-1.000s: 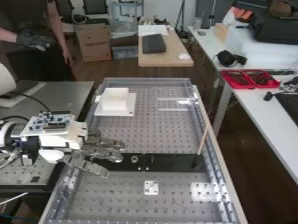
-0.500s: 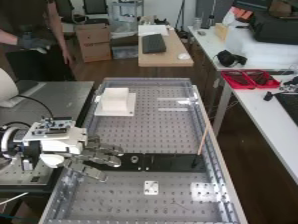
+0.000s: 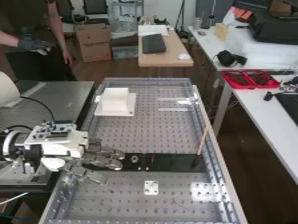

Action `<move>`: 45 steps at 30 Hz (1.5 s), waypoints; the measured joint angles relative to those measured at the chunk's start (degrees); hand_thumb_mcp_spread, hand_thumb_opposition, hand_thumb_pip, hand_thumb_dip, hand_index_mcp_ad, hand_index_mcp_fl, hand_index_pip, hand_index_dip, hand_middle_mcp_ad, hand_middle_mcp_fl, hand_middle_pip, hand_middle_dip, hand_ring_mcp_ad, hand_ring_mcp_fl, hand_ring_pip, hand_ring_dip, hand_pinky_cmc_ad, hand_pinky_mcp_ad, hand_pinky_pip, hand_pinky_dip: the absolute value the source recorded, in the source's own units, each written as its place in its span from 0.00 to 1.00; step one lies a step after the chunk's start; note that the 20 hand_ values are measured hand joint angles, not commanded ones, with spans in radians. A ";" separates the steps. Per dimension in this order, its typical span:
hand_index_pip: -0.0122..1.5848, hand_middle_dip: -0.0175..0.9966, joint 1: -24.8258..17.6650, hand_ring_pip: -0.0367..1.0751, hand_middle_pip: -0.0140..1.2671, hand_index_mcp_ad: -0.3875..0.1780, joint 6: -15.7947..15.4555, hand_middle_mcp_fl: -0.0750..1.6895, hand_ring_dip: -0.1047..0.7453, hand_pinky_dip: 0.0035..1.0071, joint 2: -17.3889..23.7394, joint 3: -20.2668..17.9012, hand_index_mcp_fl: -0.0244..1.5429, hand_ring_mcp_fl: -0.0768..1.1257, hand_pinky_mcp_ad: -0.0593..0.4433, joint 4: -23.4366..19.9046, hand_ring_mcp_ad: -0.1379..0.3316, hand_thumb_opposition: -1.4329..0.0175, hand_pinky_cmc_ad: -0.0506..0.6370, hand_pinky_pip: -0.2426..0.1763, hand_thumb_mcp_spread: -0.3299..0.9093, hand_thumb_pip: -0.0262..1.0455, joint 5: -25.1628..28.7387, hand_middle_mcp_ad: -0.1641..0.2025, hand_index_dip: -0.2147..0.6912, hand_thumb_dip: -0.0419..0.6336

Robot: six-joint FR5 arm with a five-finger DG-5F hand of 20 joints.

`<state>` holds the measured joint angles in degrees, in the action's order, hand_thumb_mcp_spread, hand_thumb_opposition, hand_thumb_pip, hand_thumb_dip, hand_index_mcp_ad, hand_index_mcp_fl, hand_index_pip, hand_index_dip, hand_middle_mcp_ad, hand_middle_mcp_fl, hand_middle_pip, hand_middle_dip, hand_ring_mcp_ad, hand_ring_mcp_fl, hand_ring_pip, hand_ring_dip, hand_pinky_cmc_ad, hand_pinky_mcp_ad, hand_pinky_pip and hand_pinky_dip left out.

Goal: Grab the smaller nut and place it in the white container

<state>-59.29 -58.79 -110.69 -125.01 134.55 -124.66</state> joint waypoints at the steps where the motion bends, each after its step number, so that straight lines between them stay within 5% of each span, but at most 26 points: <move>1: 0.99 0.25 0.05 0.11 0.11 0.43 0.00 0.04 0.26 0.18 -0.15 0.08 0.03 0.06 0.72 0.00 0.61 0.41 0.62 0.47 0.57 0.70 0.01 0.59 0.34 0.34; 45: 0.99 0.25 0.13 0.11 0.11 0.42 1.57 0.04 0.26 0.17 -0.92 0.51 0.03 0.06 0.70 0.59 0.61 0.39 0.58 0.50 0.59 0.76 -0.33 0.59 0.34 0.38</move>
<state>-59.16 -57.22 -111.62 -124.50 135.13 -124.99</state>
